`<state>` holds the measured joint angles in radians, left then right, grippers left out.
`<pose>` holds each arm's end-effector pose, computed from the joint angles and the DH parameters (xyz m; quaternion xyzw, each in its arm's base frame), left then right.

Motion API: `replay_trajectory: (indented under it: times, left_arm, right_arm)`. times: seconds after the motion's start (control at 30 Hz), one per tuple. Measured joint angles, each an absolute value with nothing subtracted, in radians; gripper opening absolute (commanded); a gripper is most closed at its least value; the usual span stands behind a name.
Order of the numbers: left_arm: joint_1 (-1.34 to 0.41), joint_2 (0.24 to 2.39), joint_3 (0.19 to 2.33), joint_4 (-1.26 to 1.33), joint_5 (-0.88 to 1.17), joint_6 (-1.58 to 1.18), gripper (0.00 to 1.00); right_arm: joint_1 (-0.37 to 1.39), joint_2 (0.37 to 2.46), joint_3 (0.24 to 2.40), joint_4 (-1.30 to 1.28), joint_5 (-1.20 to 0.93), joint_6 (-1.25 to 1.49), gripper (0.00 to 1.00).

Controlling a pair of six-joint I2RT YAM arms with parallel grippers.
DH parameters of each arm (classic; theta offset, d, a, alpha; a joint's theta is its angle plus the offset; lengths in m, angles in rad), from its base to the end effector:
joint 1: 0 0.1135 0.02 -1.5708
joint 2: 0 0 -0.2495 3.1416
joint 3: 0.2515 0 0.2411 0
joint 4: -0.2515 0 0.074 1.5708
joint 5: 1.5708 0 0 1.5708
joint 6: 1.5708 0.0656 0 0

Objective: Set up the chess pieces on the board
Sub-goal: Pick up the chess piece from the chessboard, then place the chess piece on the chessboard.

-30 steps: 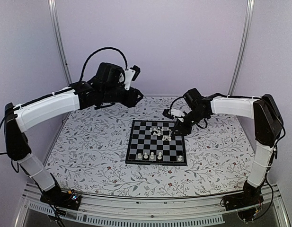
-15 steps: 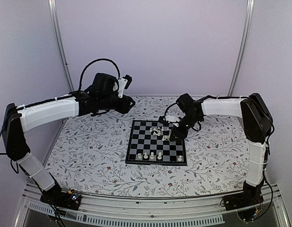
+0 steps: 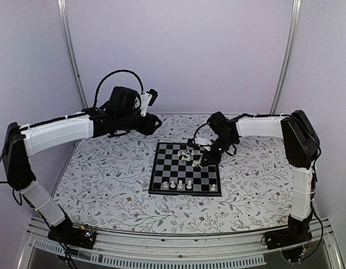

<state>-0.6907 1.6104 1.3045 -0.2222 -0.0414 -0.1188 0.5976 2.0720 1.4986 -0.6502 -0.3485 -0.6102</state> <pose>0.3032 -0.2471 0.2794 0.2347 0.8347 -0.1796 0.4648 0.3303 0.2519 0.1285 -0.5755 0.7815 0.1697 0.1712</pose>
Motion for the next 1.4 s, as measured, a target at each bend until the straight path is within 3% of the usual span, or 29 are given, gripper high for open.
replay_trajectory:
  times: [0.23, 0.77, 1.4]
  left_arm:
    - [-0.691, 1.611, 1.305, -0.223, -0.033, -0.121, 0.47]
    - [-0.691, 1.615, 1.312, -0.234, -0.025, -0.121, 0.47]
    - [-0.691, 1.625, 1.327, -0.254, -0.012, -0.120, 0.47]
  right_arm:
    - [0.598, 2.066, 1.492, -0.655, -0.351, -0.614, 0.04]
    - [0.598, 1.819, 1.258, -0.667, -0.342, -0.629, 0.03]
    - [0.604, 1.805, 1.195, -0.696, -0.388, -0.675, 0.04]
